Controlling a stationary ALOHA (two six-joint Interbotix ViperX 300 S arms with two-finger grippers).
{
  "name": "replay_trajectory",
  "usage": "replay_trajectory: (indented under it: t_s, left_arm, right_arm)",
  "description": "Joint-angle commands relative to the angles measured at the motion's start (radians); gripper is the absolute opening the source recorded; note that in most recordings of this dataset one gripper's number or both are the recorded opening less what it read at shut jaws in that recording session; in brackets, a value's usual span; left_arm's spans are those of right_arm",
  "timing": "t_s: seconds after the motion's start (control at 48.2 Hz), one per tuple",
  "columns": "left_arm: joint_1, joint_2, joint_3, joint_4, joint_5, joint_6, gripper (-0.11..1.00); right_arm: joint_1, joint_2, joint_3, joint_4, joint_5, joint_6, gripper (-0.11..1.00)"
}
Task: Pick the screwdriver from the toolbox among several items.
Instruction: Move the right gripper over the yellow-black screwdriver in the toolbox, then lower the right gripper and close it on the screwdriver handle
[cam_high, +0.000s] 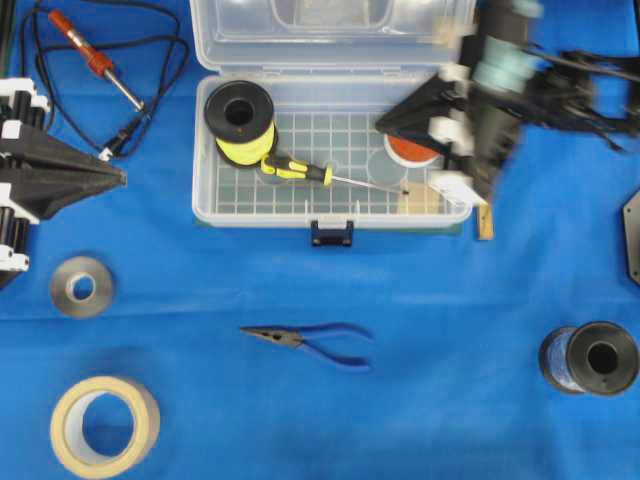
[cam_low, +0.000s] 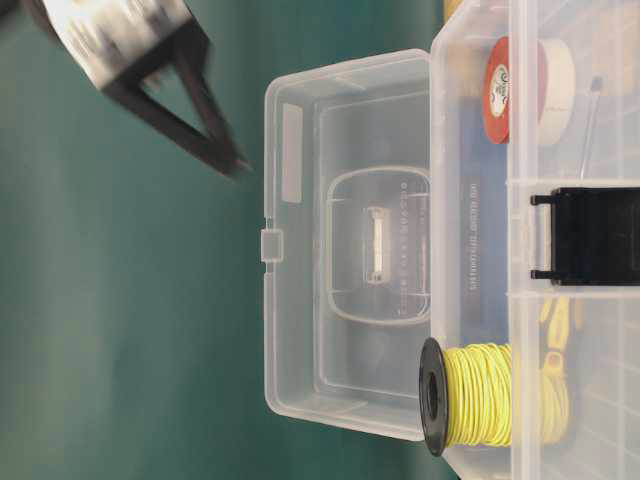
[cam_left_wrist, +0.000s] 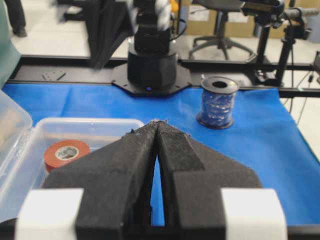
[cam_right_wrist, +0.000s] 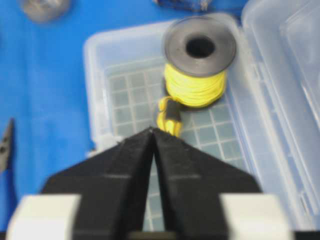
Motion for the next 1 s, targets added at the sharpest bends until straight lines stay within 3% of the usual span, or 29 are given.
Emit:
replay_trajectory:
  t_s: [0.0,0.166,0.249,0.623,0.976]
  left_arm:
    - [-0.002,0.008,-0.026,-0.002,-0.012,0.003,0.00]
    - [-0.002,0.003,-0.026,-0.003,-0.012,0.000,0.00]
    - [-0.002,0.003,-0.026,-0.003,-0.012,-0.003,0.00]
    - [-0.002,0.008,-0.023,-0.005,-0.017,-0.009,0.00]
    - [-0.002,0.009,-0.021,-0.008,-0.017,-0.012,0.00]
  right_arm:
    - [-0.028,0.103,-0.133,0.003,0.107,0.009,0.18]
    - [-0.032,0.275,-0.302,0.002,0.258,0.025,0.67]
    - [-0.032,0.356,-0.365,0.002,0.311,0.046,0.81]
    - [-0.032,0.637,-0.485,0.002,0.371,0.091,0.77]
    - [-0.032,0.716,-0.494,0.002,0.324,0.086,0.72]
